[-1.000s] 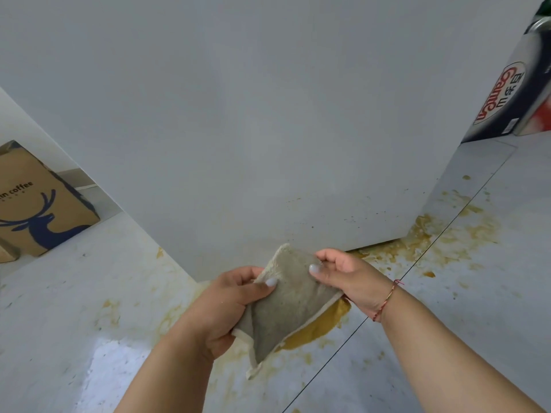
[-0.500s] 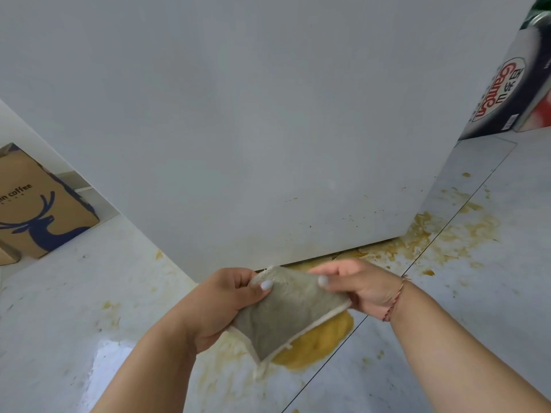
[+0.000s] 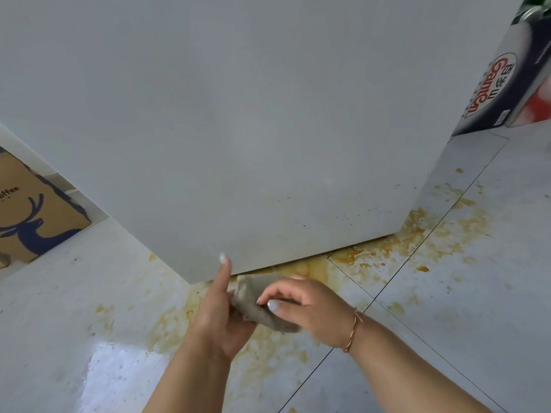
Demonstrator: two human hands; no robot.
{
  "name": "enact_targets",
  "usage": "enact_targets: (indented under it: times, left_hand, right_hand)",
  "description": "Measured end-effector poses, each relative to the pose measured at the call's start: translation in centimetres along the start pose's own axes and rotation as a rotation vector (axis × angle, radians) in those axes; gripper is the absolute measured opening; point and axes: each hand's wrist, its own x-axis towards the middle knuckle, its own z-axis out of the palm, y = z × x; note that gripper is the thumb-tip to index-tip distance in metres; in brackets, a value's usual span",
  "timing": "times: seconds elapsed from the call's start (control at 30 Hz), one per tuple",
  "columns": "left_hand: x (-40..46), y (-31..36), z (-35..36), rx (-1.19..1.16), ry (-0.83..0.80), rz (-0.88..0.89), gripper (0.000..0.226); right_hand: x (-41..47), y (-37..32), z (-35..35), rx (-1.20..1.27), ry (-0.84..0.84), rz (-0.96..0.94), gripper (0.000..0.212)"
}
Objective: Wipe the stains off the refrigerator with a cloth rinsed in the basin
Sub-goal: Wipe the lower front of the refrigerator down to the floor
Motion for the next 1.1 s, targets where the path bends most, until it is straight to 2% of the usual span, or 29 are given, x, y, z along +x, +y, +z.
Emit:
enact_targets:
  times: [0.03,0.1,0.17,0.2,0.3,0.33,0.4,0.47,0.53,0.67,0.9,1.1]
  left_hand:
    - [0.0,-0.2,0.4,0.008,-0.041,0.01,0.055]
    - [0.2,-0.6,1.4,0.006,-0.038,0.013,0.032]
    - [0.8,-0.9,2.1,-0.088,-0.055,-0.04,0.024]
    - [1.1,-0.9,2.3,-0.155,-0.088,-0.065,0.024]
    - [2.1,-0.8,3.0,-0.309,-0.192,-0.131,0.03]
    - [2.7,-0.9,3.0,-0.345,-0.203,-0.15,0.031]
    - [4.1,-1.3,2.9,-0.361,-0.165,-0.178,0.027]
    - [5.4,-1.8,2.6,-0.289,-0.078,-0.239,0.023]
    - [6.6,-2.2,2.4,-0.214,-0.006,-0.314,0.027]
    - [9.2,-2.3,3.1,-0.171,0.036,-0.299,0.021]
    - [15.2,-2.9,4.1,-0.208,0.157,-0.233,0.031]
    - [17.2,-2.8,4.7,-0.257,0.231,-0.18,0.037]
  right_hand:
    - [0.0,0.1,0.2,0.082,0.038,0.023,0.016]
    - [0.2,1.6,-0.3,0.3,0.253,0.085,0.013]
    - [0.5,3.7,-1.2,0.372,0.448,0.216,0.028]
    - [0.6,4.7,-1.4,0.511,0.439,0.308,0.039]
    - [0.3,6.7,-1.4,1.183,0.278,0.537,0.072]
    - [0.2,7.2,-1.4,1.326,0.259,0.551,0.067]
    - [0.4,8.0,-1.4,1.453,0.302,0.531,0.041]
    - [1.3,8.5,-1.7,1.393,0.444,0.615,0.022]
    - [2.4,9.4,-2.3,1.222,0.528,0.712,0.013]
    - [4.6,10.5,-3.7,1.086,0.504,0.814,0.018]
    - [8.9,12.1,-4.8,1.185,0.685,1.011,0.035]
    - [11.5,12.8,-4.9,1.248,0.771,0.974,0.043]
